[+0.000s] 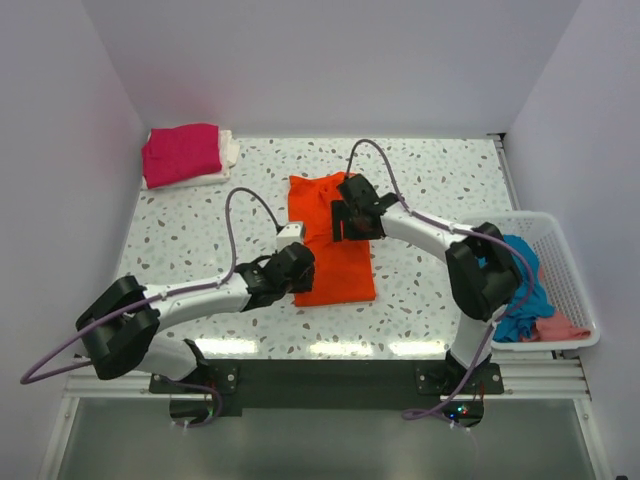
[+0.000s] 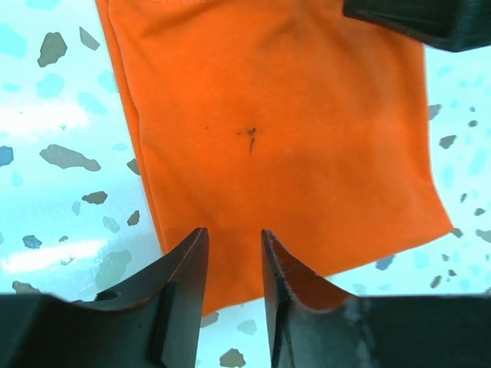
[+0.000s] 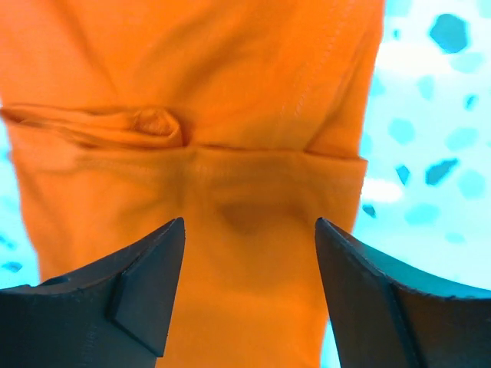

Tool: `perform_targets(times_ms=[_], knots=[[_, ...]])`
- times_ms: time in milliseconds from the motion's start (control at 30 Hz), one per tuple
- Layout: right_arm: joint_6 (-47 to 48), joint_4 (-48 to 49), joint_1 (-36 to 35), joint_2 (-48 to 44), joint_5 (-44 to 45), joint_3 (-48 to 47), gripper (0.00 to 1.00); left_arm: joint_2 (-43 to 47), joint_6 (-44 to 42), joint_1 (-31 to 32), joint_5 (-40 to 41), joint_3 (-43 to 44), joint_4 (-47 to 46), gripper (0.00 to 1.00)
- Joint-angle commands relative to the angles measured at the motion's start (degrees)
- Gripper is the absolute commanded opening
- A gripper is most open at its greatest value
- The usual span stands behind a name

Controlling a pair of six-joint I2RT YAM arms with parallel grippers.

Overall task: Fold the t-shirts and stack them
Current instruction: Fold the tshirt

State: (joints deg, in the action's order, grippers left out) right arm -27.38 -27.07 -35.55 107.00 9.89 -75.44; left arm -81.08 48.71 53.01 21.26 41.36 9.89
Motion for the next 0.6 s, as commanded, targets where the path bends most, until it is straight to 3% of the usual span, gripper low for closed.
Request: perform_targets(times_ms=[0,300,567], knots=[[-1.10,-2.37,0.74,-9.16,0.57,1.42,0.73,3.47,-0.10,-0.10,0.20,0.82,1.97,0.40],[-6.90,0.08,0.92,-27.53,-3.47,20.74,0.68,9.35,-1.77,-3.00,-9.20,-3.74,1.27,0.63],[-12.08,4.73,0.83,-35.54,-8.92,34.99,0.64,10.41,0.07,-4.15,-15.98,-10.33,-3.82,0.63]])
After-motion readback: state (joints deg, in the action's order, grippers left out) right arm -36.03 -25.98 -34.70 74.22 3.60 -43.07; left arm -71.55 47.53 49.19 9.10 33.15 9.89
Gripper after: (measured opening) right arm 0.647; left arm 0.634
